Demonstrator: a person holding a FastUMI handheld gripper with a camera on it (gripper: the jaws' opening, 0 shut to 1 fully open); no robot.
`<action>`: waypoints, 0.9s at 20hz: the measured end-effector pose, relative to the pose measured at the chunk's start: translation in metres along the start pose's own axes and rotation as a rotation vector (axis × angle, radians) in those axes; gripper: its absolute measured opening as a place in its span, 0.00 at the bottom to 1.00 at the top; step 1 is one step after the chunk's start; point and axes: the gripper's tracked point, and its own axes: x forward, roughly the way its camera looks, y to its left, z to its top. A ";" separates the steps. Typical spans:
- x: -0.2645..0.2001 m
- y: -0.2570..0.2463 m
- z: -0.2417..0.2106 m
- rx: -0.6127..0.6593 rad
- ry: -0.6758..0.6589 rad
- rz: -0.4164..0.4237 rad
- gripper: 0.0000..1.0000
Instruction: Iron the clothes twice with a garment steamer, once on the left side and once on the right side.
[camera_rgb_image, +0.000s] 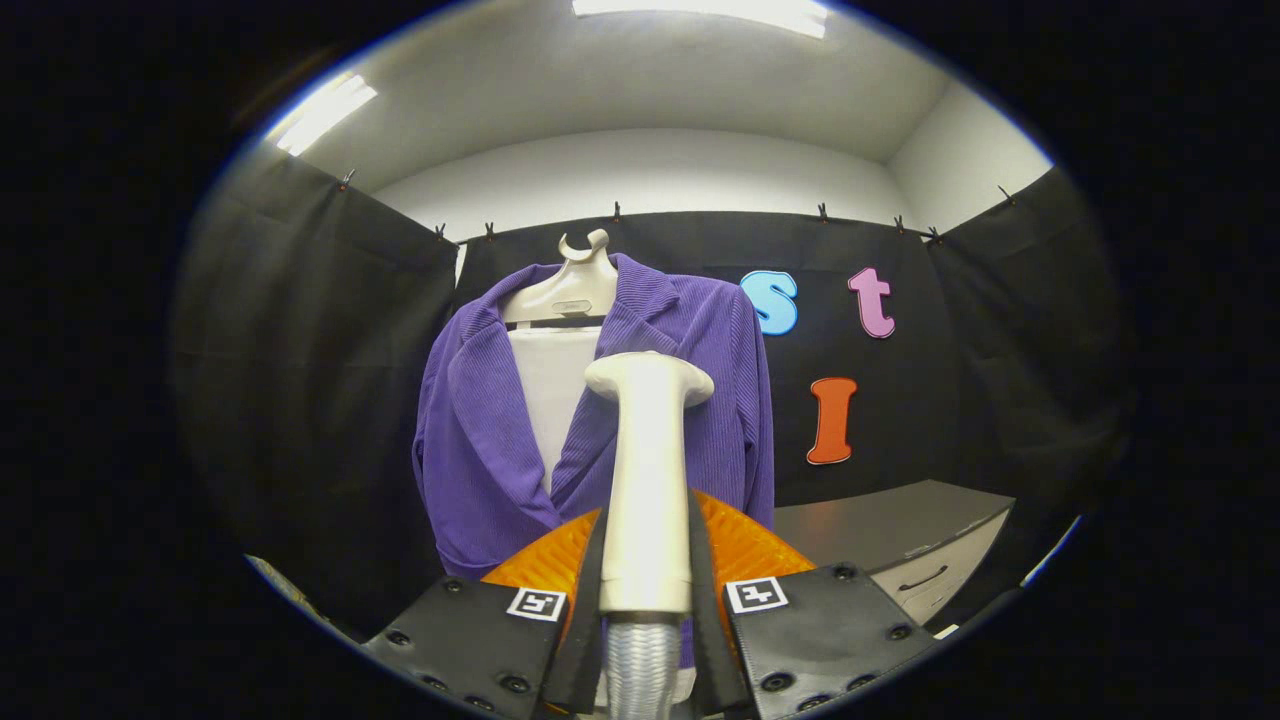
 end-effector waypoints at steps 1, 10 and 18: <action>0.003 0.000 -0.002 -0.006 0.003 -0.004 0.45; -0.007 -0.004 -0.020 -0.009 0.010 -0.020 0.45; -0.024 -0.003 -0.065 -0.041 0.086 -0.004 0.45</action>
